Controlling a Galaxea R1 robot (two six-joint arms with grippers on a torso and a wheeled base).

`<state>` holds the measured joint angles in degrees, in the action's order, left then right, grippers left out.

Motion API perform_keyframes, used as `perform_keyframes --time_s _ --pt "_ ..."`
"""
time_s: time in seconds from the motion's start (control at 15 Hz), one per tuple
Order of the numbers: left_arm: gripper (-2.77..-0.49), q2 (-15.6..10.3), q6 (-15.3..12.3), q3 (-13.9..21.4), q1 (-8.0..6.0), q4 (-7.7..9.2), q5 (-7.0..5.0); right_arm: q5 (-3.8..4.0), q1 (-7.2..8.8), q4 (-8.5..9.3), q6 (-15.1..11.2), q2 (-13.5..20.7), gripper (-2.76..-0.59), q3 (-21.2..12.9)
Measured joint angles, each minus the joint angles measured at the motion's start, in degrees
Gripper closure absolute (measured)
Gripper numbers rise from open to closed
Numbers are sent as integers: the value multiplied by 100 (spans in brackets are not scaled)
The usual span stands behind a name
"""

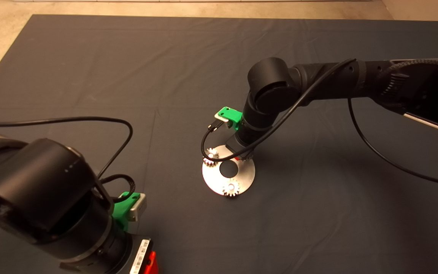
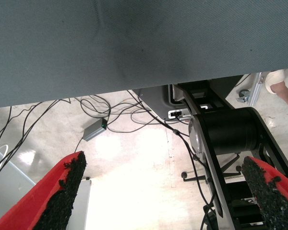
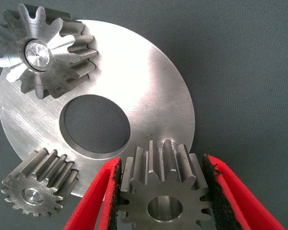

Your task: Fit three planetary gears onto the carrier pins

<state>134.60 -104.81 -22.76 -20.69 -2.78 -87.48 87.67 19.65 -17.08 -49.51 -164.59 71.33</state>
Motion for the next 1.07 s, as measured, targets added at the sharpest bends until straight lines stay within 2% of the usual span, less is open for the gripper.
perform_keyframes --time_s 0.53,1.07 --pt "-233 51 0 2 0 0 2 0 0 1 12 4 -107 -2" --pt "-233 99 0 2 -1 1 1 0 0 3 17 16 -107 -176"
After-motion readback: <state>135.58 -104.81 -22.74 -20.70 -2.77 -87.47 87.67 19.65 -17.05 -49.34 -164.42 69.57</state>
